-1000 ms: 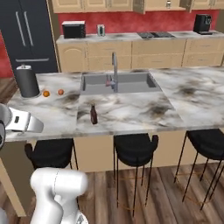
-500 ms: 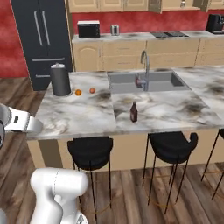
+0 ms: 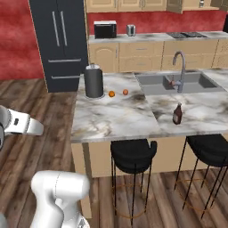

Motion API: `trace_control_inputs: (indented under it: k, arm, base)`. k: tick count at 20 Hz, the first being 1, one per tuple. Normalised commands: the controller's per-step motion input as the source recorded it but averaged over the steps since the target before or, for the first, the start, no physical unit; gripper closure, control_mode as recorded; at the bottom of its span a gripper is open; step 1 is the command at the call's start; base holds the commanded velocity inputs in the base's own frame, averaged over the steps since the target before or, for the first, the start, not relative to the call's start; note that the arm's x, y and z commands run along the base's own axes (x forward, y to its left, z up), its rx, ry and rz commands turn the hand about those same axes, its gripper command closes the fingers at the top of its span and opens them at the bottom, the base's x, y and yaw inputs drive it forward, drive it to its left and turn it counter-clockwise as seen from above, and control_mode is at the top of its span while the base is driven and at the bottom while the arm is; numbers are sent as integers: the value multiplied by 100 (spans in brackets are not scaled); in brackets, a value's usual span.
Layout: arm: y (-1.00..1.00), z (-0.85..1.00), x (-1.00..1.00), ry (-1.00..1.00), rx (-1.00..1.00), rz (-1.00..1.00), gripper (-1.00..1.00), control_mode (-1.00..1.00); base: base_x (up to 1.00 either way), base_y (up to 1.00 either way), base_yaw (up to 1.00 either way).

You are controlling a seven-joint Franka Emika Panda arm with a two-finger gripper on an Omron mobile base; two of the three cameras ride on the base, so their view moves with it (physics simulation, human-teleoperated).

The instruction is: Move the ketchup and mayonnaise from the cabinet to the dining counter.

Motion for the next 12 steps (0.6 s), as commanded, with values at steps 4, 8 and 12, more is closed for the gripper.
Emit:
trace_control_inputs:
  k: [4,8,12]
  arm:
    - [0,0,0,0,0,0,-100,100]
    - [0,0,0,0,0,0,-100,100]
    - [0,0,0,0,0,0,-100,100]
  base:
    - [27,93,0]
    - [45,89,0]
    - [71,71,0]
